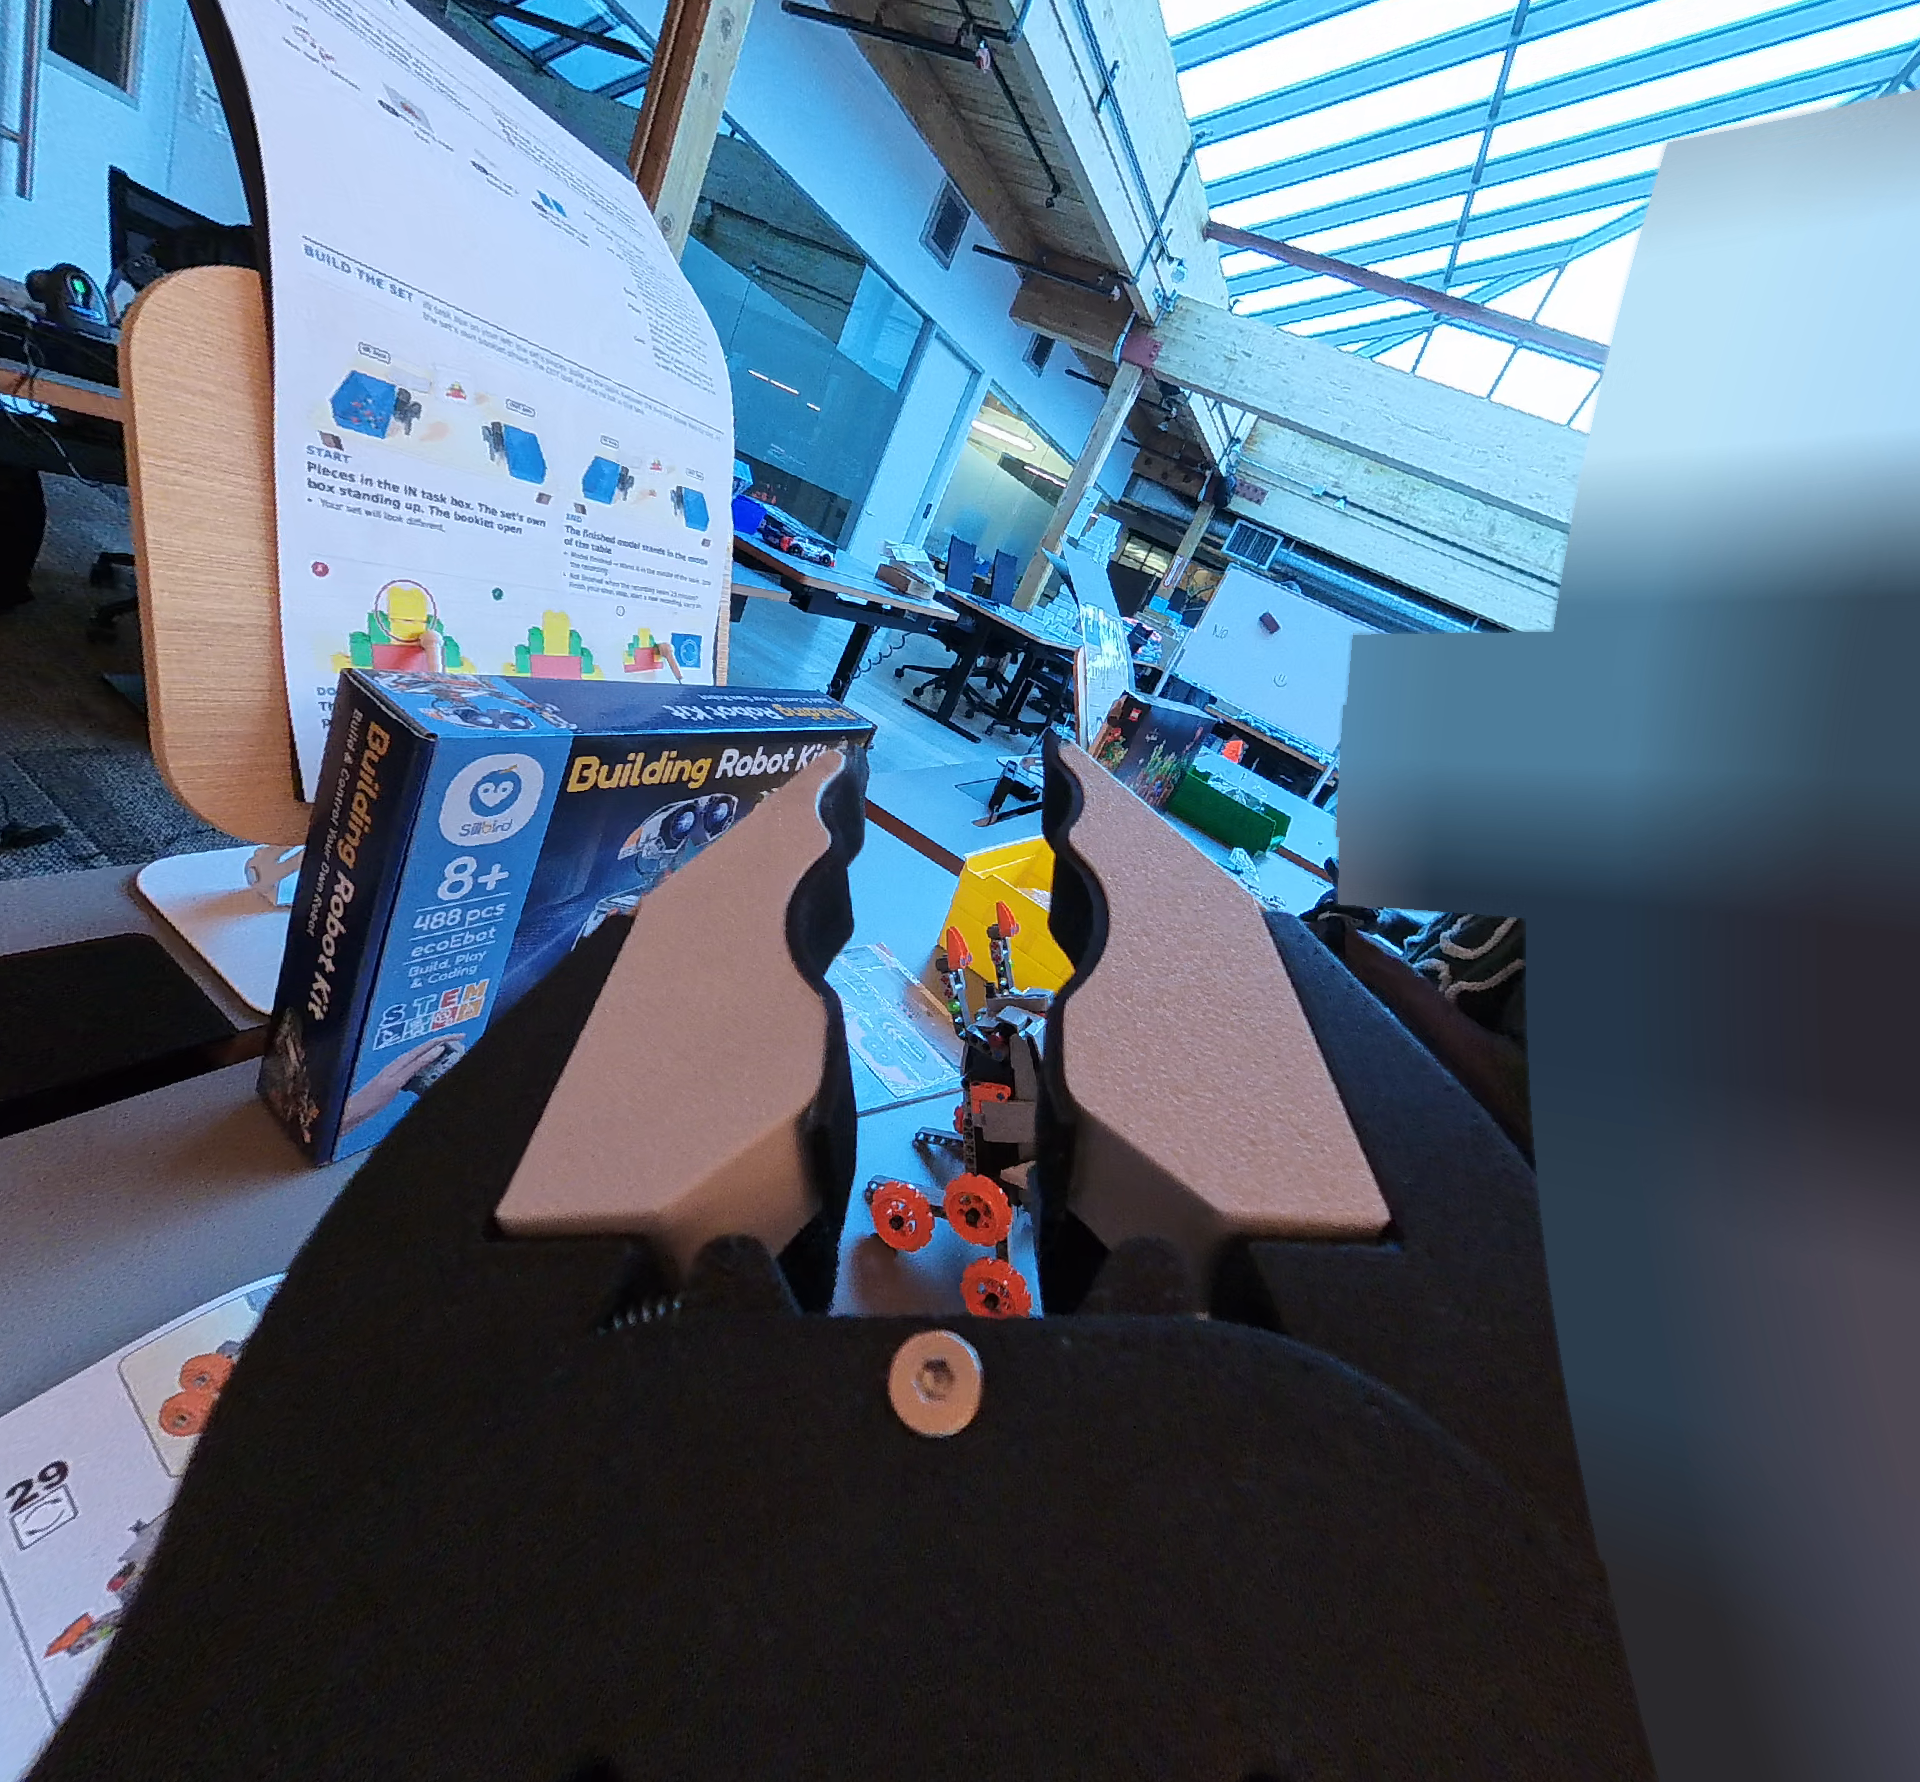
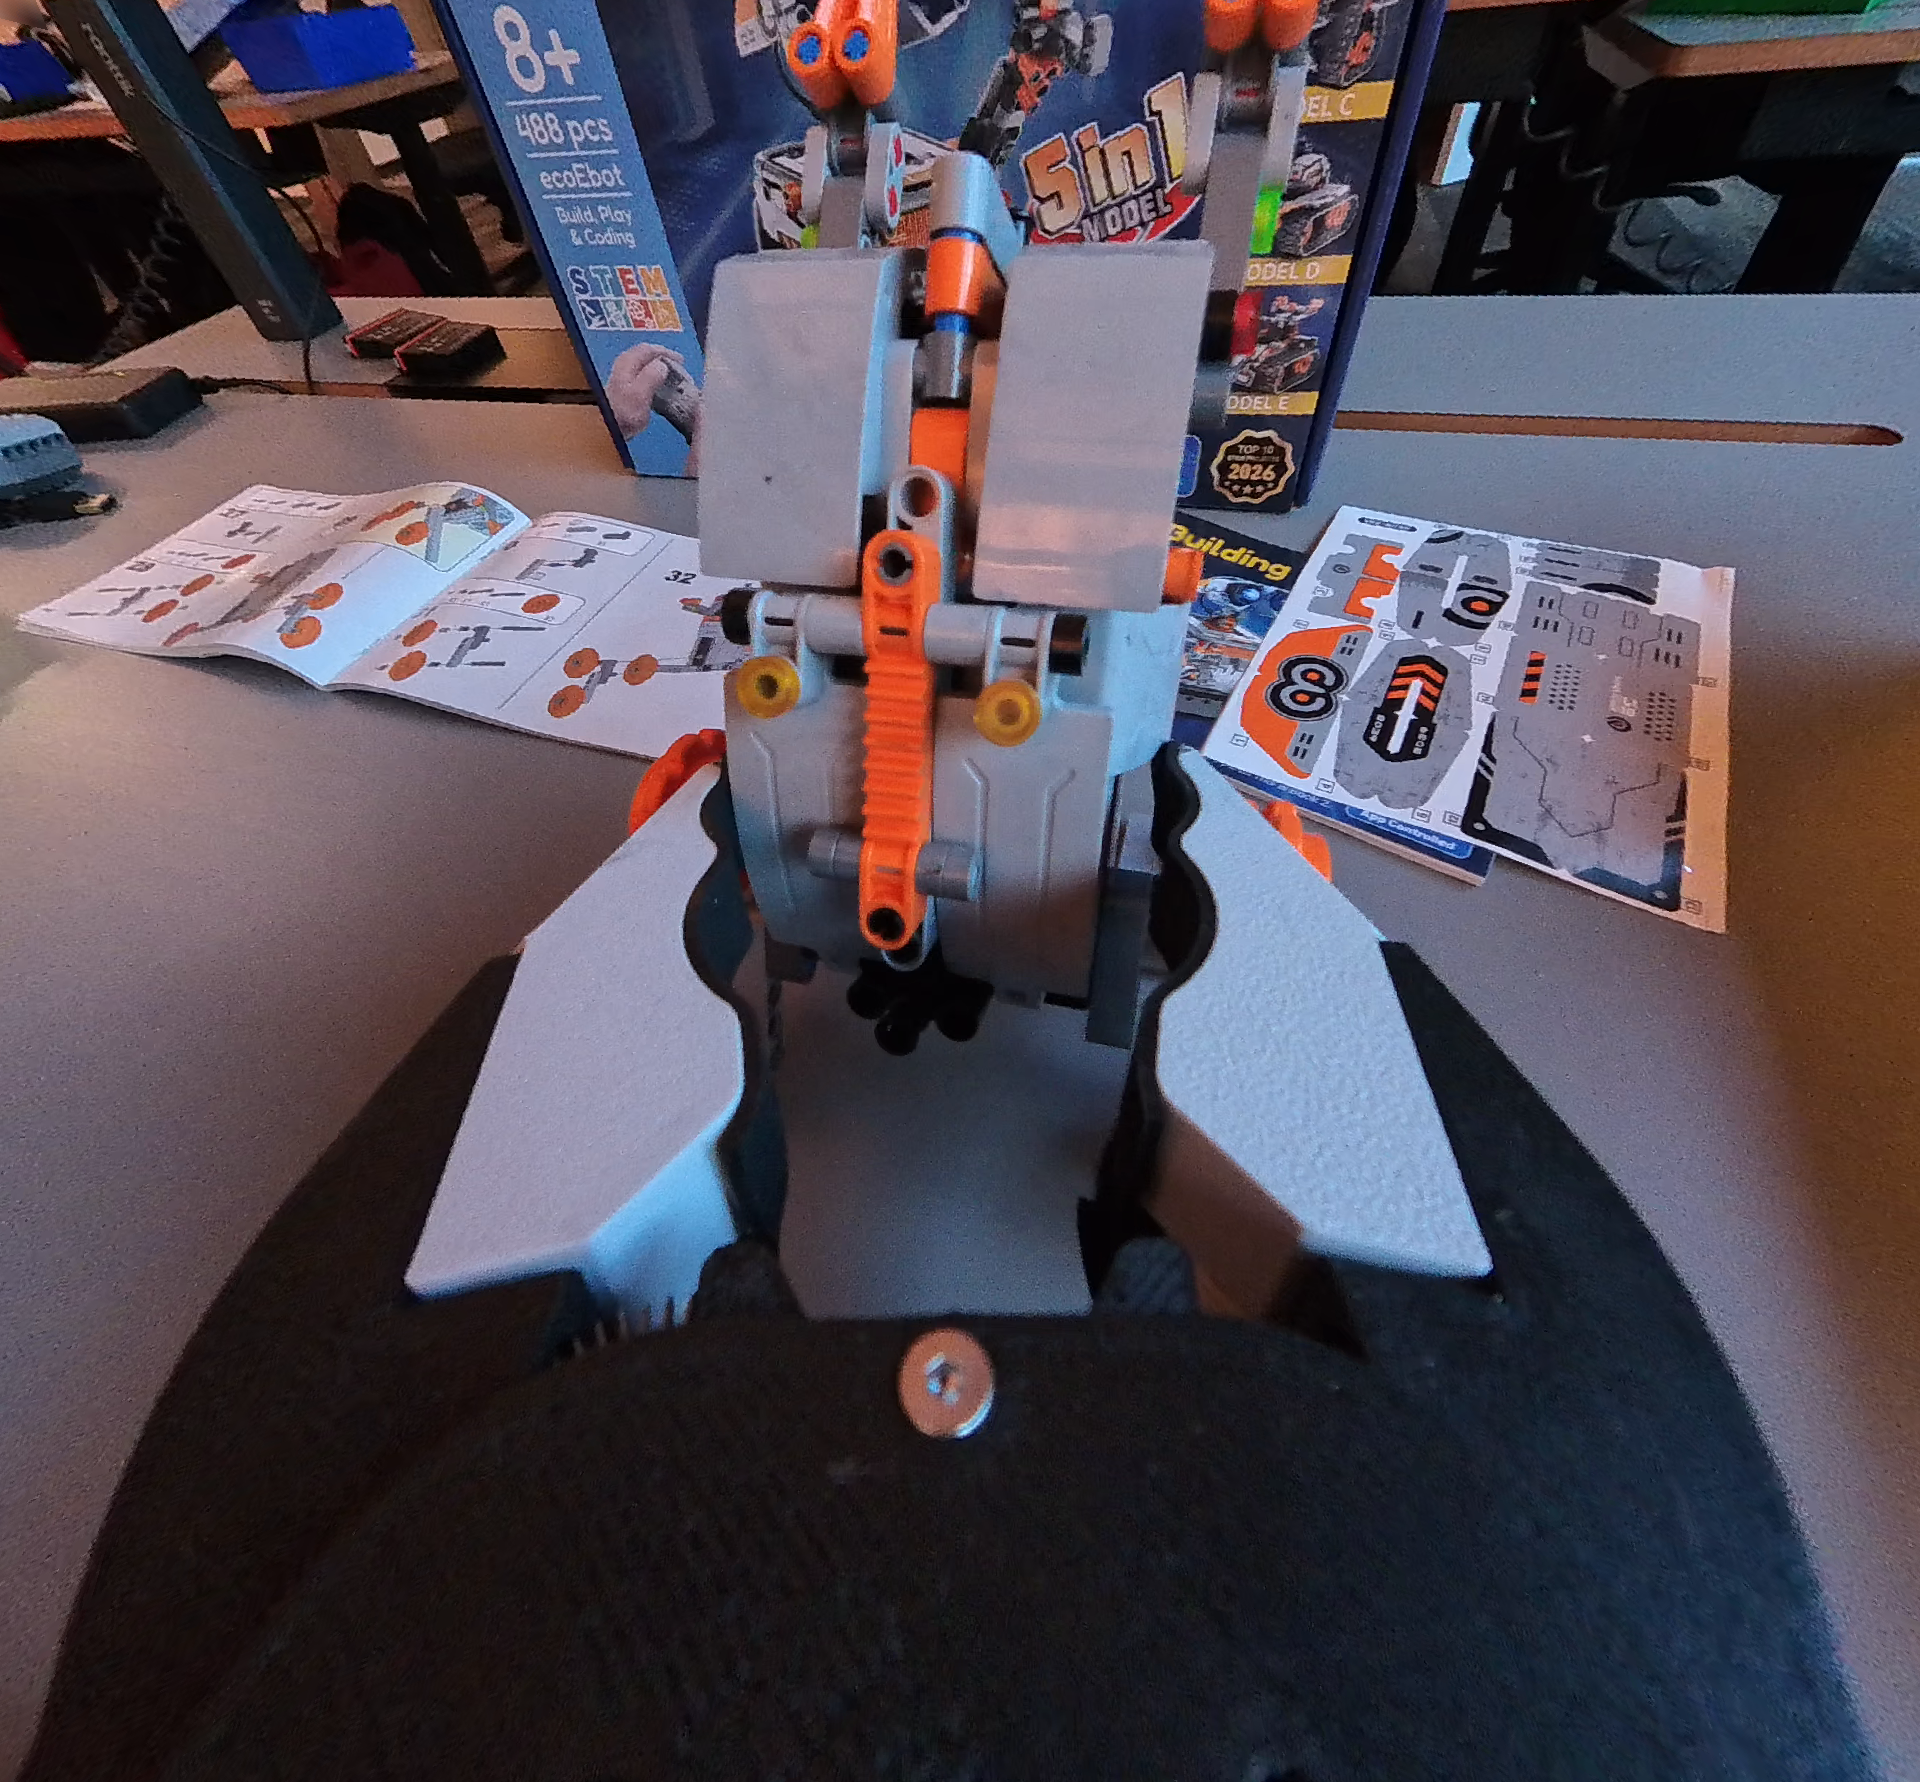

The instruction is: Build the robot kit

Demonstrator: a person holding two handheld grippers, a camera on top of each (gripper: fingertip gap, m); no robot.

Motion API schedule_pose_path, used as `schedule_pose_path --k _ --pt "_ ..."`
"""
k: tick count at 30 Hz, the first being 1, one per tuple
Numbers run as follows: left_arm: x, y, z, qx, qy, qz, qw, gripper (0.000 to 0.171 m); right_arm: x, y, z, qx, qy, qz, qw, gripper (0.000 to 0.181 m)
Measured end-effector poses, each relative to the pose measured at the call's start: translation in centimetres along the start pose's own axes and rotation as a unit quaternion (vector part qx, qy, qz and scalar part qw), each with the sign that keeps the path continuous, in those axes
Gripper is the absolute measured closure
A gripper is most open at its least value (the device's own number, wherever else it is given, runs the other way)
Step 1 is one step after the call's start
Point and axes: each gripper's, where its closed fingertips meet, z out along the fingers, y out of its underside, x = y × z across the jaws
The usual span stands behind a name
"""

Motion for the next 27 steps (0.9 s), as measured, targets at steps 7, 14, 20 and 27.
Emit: schedule_pose_path --k 7,14,20,27 --pt "0.0 0.1 0.1 -0.004 0.001 -0.001 1.0 0.139 -0.2 0.2 0.2 -0.002 -0.024 0.026 0.999 0.11" --pt "0.0 0.2 0.1 -0.005 0.001 -0.001 1.0 0.139 -0.2 0.2 0.2 -0.004 -0.024 0.025 0.999 0.11" --pt "0.1 0.5 0.4 -0.012 0.002 -0.001 1.0 0.139 -0.2 0.2 0.1 -0.005 -0.024 0.027 0.999 0.111" --pt "0.1 0.7 0.6 -0.017 0.001 0.0 1.0 0.139 0.9 -1.8 -0.9 0.059 -0.009 0.07 0.996 0.106"
